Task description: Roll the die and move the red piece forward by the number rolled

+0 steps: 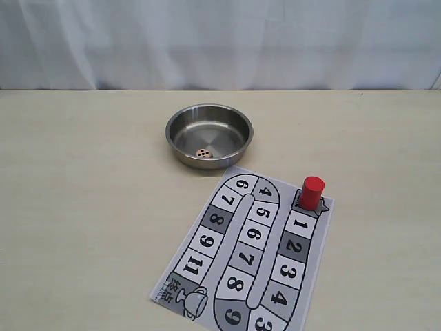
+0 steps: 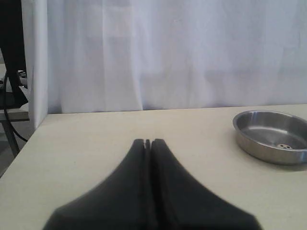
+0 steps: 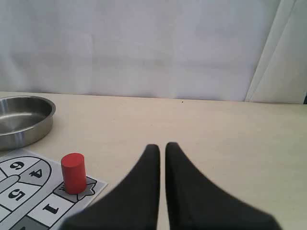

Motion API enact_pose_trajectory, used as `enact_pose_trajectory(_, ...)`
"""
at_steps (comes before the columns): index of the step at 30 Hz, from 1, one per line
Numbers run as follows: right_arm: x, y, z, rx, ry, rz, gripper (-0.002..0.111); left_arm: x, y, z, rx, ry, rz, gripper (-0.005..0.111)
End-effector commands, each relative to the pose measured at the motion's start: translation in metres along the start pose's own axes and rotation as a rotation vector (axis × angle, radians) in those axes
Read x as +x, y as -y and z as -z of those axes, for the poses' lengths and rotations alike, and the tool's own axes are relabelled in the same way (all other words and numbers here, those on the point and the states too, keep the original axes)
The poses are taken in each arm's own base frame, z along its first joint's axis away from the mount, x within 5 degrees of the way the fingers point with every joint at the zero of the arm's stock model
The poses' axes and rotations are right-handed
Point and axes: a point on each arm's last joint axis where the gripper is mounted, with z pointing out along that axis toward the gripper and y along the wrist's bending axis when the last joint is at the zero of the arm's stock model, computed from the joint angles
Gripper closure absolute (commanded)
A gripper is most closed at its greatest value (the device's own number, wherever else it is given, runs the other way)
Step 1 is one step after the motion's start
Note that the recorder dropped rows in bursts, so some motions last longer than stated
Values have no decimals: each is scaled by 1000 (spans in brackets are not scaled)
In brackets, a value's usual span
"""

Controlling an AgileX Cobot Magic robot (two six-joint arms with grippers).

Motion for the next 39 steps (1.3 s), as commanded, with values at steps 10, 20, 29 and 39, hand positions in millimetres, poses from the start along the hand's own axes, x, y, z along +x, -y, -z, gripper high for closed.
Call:
enact_pose_trajectory(10,1,0,0,1,-2,2,104,1,0,0,2,3,10,107)
enact_pose_trajectory(20,-9,0,1,2,102,-11,104,1,0,0,2,3,10,107)
enact_pose_trajectory(29,-30,3,5,-1,312,-181,104,1,0,0,2,3,10,107)
enact_pose_trajectory(39,-91,6,32,-22,334,-169,104,1,0,0,2,3,10,107)
